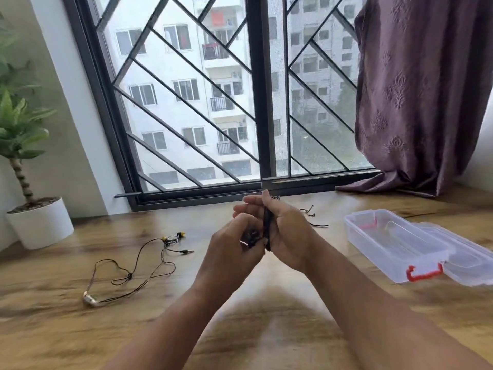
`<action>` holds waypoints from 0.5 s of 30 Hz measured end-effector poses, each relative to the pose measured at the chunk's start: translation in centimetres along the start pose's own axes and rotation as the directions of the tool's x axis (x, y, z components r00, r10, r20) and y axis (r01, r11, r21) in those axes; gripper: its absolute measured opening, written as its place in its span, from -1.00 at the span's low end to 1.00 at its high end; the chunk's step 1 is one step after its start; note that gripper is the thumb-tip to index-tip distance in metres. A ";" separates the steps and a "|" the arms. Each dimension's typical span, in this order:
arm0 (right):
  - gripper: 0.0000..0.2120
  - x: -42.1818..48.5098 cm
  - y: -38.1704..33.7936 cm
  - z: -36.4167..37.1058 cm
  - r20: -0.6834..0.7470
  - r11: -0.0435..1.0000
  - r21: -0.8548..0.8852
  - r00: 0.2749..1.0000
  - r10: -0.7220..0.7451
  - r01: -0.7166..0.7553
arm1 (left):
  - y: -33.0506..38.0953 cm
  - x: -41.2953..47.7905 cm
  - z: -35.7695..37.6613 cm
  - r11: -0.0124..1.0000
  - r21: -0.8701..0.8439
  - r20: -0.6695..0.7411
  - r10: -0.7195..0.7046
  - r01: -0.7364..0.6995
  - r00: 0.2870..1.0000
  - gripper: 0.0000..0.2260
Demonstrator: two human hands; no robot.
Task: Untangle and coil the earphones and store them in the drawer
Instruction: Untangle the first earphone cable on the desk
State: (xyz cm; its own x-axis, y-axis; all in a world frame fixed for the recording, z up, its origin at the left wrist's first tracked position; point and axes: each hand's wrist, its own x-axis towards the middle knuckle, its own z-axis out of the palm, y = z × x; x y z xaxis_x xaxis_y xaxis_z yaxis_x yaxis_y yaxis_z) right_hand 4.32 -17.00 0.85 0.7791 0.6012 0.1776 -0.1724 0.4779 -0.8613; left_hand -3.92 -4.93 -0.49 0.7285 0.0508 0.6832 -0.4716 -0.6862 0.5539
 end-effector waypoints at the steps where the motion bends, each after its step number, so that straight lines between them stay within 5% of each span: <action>1: -0.59 0.0 0.2 0.1 -0.006 1.000 -0.018 1.000 0.004 -0.004 | 0.1 0.0 0.0 0.999 -0.030 -0.012 -0.012 0.012 1.000 -0.79; 15: -0.66 -0.4 0.5 1.0 0.159 0.994 -0.106 0.987 -0.016 0.033 | 0.0 -0.1 0.1 0.983 -0.157 -0.161 -0.120 0.095 0.980 -0.65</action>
State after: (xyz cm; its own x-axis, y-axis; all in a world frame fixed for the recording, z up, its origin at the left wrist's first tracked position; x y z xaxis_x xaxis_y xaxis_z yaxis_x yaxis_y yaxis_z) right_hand 3.31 -16.33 0.85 0.6760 0.6877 0.2649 -0.0819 0.4273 -0.9004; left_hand -3.92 -4.95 -0.59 0.6903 0.2494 0.6792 -0.4724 -0.5557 0.6841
